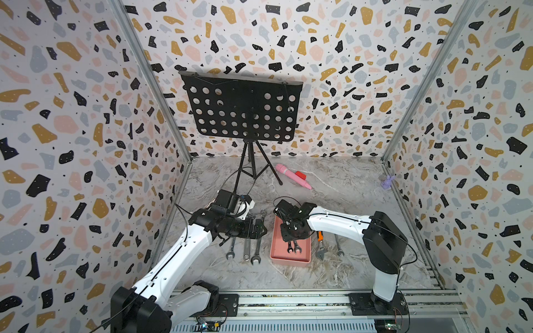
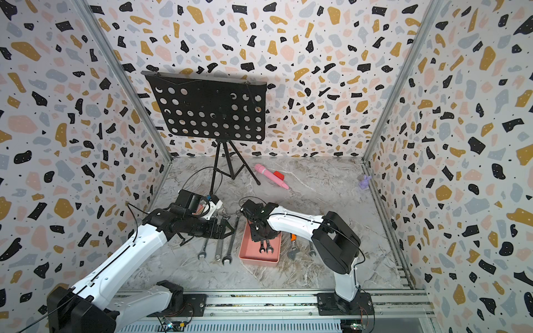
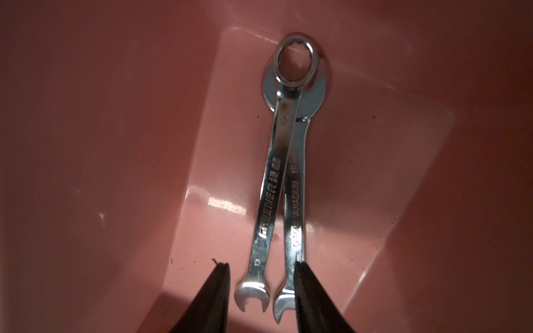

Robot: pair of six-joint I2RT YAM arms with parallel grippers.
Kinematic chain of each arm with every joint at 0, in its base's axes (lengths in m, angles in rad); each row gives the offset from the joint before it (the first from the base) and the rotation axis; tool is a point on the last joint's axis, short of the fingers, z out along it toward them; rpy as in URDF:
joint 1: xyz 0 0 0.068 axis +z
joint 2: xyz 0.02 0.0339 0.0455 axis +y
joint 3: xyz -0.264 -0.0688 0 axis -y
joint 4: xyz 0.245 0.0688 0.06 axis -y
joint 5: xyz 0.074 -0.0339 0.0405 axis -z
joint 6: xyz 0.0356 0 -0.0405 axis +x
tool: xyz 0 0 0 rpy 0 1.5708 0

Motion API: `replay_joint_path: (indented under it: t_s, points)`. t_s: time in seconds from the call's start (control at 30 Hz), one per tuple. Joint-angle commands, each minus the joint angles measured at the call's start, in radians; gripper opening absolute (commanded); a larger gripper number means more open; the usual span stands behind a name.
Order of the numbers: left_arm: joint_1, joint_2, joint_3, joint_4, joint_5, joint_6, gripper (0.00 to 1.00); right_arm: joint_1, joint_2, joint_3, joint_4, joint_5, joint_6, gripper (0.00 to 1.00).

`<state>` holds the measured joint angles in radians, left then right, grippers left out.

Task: Take out the wrench from the storage box
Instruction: Pick up the wrench from the storage box.

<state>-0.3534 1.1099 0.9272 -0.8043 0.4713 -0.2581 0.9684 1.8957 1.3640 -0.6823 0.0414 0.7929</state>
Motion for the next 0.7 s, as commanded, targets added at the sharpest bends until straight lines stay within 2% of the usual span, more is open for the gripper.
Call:
replay_joint_path:
  t_s: [0.0,0.13,0.47,0.67]
  points:
    - [0.009,-0.012,-0.013,0.002,-0.004,-0.004,1.0,0.006,0.01,0.031,0.006,0.003,0.033,0.39]
    - [0.009,-0.008,-0.019,0.011,-0.002,-0.003,1.0,0.007,0.037,0.029,0.012,-0.002,0.049,0.34]
    - [0.01,-0.007,-0.021,0.015,0.0,0.003,1.0,0.003,0.116,0.055,-0.037,0.016,0.108,0.31]
    - [0.009,-0.007,-0.022,0.019,0.0,0.005,1.0,0.0,0.169,0.095,-0.136,0.098,0.178,0.32]
